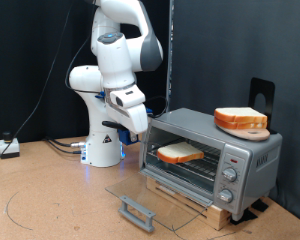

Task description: Make a piece of toast with the oven

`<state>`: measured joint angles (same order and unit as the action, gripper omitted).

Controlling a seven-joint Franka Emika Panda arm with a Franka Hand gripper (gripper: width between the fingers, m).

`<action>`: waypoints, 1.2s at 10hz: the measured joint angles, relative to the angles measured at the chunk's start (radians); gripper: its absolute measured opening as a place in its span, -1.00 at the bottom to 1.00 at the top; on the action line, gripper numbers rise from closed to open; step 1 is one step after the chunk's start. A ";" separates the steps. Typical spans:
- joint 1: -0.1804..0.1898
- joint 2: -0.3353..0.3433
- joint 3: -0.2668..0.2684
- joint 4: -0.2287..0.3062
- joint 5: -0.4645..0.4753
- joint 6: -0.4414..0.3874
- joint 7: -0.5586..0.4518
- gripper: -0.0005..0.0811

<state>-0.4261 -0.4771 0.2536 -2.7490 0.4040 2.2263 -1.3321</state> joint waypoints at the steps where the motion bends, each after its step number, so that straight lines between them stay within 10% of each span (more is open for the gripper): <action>1: -0.016 0.002 -0.018 0.006 -0.003 -0.001 -0.003 0.00; 12: -0.008 -0.167 -0.181 0.122 0.196 -0.343 -0.116 0.00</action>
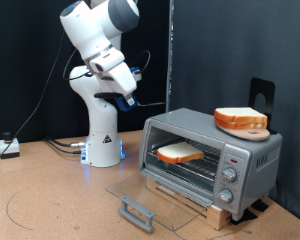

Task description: Make a piece of toast with the oven

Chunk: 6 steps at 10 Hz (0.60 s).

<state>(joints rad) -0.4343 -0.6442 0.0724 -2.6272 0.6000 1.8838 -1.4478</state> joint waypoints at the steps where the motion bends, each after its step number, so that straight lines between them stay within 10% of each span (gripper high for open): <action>1: -0.002 -0.011 0.000 0.002 -0.002 -0.004 0.010 0.00; 6: 0.083 -0.031 0.003 -0.002 0.058 -0.181 -0.094 0.00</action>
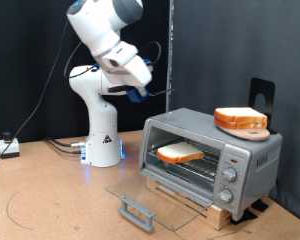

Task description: Make a piece of toast with the oven

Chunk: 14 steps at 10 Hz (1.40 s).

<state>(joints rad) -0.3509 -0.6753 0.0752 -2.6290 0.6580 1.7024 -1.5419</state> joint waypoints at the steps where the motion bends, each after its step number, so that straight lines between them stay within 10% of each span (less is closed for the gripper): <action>1: 0.025 -0.014 0.011 -0.004 0.019 -0.016 -0.001 0.00; 8: 0.120 -0.110 0.227 -0.056 0.124 -0.032 0.166 0.00; 14: 0.161 -0.135 0.487 -0.172 0.298 0.173 0.250 0.00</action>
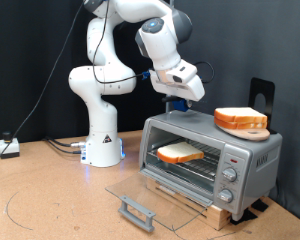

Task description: Make a piece of toast with the oven

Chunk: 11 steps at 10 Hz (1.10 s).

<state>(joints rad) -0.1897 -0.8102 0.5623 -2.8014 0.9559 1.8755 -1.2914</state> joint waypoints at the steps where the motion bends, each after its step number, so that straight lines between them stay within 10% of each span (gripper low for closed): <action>1: 0.001 0.001 0.021 -0.005 0.025 0.020 -0.001 0.00; 2: 0.001 0.001 0.033 -0.006 0.043 0.028 -0.001 0.00; 5: 0.001 -0.005 0.031 -0.002 0.081 0.033 -0.019 0.89; 11: 0.003 -0.100 -0.120 0.036 0.071 -0.099 -0.083 0.97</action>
<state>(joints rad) -0.1871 -0.9107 0.4423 -2.7654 1.0267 1.7761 -1.3740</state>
